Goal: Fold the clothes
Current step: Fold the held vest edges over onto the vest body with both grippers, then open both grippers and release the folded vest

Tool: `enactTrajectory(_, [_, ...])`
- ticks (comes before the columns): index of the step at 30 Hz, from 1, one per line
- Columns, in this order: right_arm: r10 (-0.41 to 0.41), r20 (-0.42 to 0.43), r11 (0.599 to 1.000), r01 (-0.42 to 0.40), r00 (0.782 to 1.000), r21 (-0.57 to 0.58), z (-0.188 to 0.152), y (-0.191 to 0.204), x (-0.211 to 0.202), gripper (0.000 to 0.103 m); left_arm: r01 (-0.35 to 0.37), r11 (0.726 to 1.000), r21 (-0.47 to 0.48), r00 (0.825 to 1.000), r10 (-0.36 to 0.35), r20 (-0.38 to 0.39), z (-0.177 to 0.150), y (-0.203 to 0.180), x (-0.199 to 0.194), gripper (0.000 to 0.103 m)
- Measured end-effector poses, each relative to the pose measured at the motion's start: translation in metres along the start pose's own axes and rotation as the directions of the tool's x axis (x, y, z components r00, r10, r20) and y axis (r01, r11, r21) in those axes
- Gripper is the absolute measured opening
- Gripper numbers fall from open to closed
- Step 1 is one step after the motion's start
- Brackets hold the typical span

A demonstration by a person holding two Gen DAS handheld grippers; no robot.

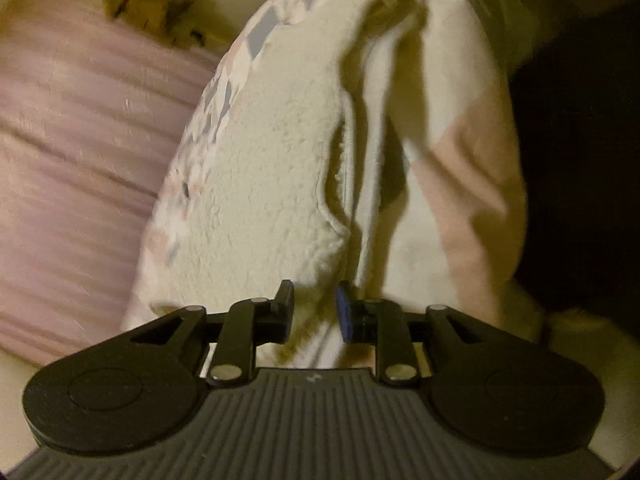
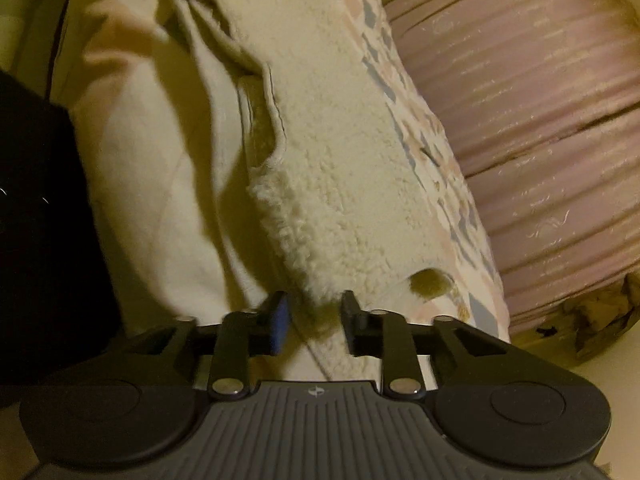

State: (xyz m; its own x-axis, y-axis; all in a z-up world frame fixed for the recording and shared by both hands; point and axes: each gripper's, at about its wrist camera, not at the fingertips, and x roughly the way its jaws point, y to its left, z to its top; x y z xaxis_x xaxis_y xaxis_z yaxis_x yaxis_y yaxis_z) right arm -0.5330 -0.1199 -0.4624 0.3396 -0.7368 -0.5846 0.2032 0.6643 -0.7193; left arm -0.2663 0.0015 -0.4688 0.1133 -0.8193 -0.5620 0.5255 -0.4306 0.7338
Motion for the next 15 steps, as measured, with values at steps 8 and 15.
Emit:
enactTrajectory(8, [0.067, 0.241, 0.73, -0.212, 0.968, 0.649, 0.009, -0.084, -0.01, 0.031, 0.058, 0.848, -0.527, 0.992, 0.009, 0.124, 0.002, 0.093, -0.011, 0.026])
enactTrajectory(15, [0.253, 0.185, 0.569, -0.301, 0.95, 0.766, -0.009, -0.074, 0.038, 0.032, 0.052, 0.763, -0.644, 0.998, -0.01, 0.069, 0.0, 0.119, 0.036, 0.025])
